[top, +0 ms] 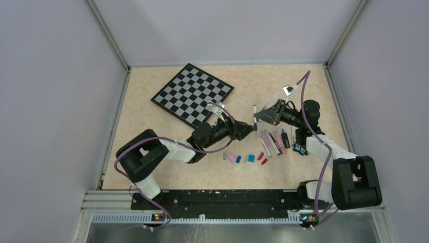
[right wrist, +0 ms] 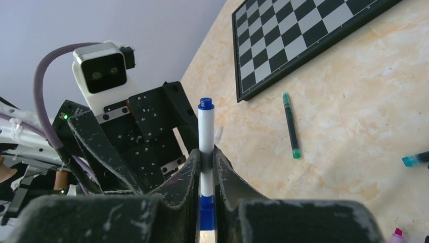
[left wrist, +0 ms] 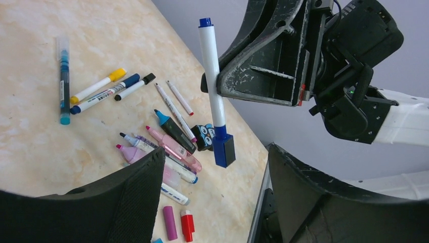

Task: Open the pen caps
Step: Open the pen cap from the pen.

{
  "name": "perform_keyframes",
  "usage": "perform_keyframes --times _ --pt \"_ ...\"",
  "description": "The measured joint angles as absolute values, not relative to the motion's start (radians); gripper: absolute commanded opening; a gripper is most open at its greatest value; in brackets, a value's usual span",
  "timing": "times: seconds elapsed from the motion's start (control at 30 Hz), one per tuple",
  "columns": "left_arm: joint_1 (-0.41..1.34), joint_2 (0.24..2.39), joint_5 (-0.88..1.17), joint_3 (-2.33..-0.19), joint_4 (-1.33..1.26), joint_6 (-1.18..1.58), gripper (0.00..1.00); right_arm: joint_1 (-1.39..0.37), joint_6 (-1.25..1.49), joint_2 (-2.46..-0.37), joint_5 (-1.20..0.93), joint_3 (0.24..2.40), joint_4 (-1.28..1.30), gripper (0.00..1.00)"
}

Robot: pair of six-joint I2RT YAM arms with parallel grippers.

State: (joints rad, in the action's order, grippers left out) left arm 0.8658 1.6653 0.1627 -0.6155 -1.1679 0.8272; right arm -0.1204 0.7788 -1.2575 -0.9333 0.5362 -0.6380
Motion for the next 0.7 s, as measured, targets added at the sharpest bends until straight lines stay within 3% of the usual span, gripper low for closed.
perform_keyframes --times 0.57,0.7 --pt "0.881 1.786 0.194 -0.701 -1.181 0.893 0.36 -0.142 0.776 -1.275 -0.937 0.536 -0.643 0.00" --pt "0.884 1.795 0.213 -0.712 -1.184 0.906 0.20 -0.144 0.773 -1.280 -0.937 0.536 -0.641 0.00"
